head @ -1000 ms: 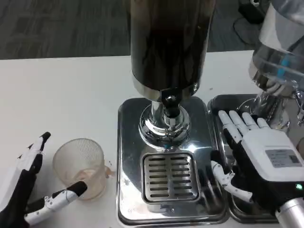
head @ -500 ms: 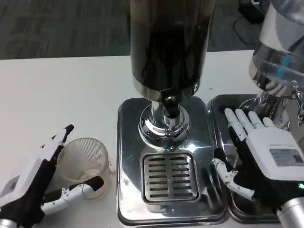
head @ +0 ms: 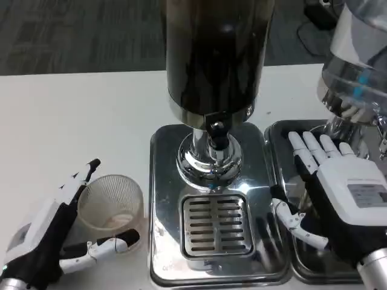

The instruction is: Grasp the cup under the faucet to collect the drink, then remove the cup.

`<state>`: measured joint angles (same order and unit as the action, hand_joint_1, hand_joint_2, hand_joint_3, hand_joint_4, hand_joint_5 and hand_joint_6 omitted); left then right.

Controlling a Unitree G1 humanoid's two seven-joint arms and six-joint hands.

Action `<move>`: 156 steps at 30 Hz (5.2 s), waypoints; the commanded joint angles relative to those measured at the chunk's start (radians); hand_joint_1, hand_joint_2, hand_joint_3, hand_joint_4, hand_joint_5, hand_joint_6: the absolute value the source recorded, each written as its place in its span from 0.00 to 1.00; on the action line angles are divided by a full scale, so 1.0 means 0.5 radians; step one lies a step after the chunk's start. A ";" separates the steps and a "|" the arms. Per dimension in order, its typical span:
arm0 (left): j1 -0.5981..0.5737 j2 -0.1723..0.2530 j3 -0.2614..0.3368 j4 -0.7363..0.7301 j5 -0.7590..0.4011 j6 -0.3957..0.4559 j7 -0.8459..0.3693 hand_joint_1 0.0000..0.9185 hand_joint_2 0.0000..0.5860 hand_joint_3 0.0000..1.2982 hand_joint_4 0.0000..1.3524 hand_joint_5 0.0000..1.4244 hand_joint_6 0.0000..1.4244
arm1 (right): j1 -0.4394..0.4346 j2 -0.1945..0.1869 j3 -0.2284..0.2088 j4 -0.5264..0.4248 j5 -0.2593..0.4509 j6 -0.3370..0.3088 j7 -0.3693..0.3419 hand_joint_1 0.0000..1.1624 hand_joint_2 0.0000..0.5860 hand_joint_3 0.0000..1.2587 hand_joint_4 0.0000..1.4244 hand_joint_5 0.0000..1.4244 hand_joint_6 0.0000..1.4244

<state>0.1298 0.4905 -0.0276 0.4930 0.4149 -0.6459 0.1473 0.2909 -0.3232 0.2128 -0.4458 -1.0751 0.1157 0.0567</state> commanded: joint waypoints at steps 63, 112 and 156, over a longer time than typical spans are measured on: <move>0.022 -0.171 -0.053 -0.031 0.356 -0.185 0.837 0.67 0.25 0.38 0.39 0.56 0.64 | 0.031 -0.083 -0.105 -0.079 0.105 -0.010 0.061 0.22 0.76 0.06 0.00 0.00 0.00; -0.826 -0.396 -0.510 0.662 0.463 -0.583 0.654 0.60 0.20 0.39 0.40 0.55 0.64 | 0.280 0.074 -0.139 -0.330 -0.074 0.141 0.067 0.25 0.75 0.05 0.00 0.00 0.00; -0.788 -0.202 -0.724 0.619 0.536 -0.291 0.493 0.16 0.08 0.13 0.12 0.27 0.21 | 0.244 0.074 -0.147 -0.273 0.003 0.123 0.062 0.23 0.76 0.05 0.00 0.00 0.01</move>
<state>-0.2796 0.3812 -0.3764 0.8157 0.6719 -0.8209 0.4161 0.4171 -0.2794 0.1508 -0.5898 -1.0814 0.1871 0.0887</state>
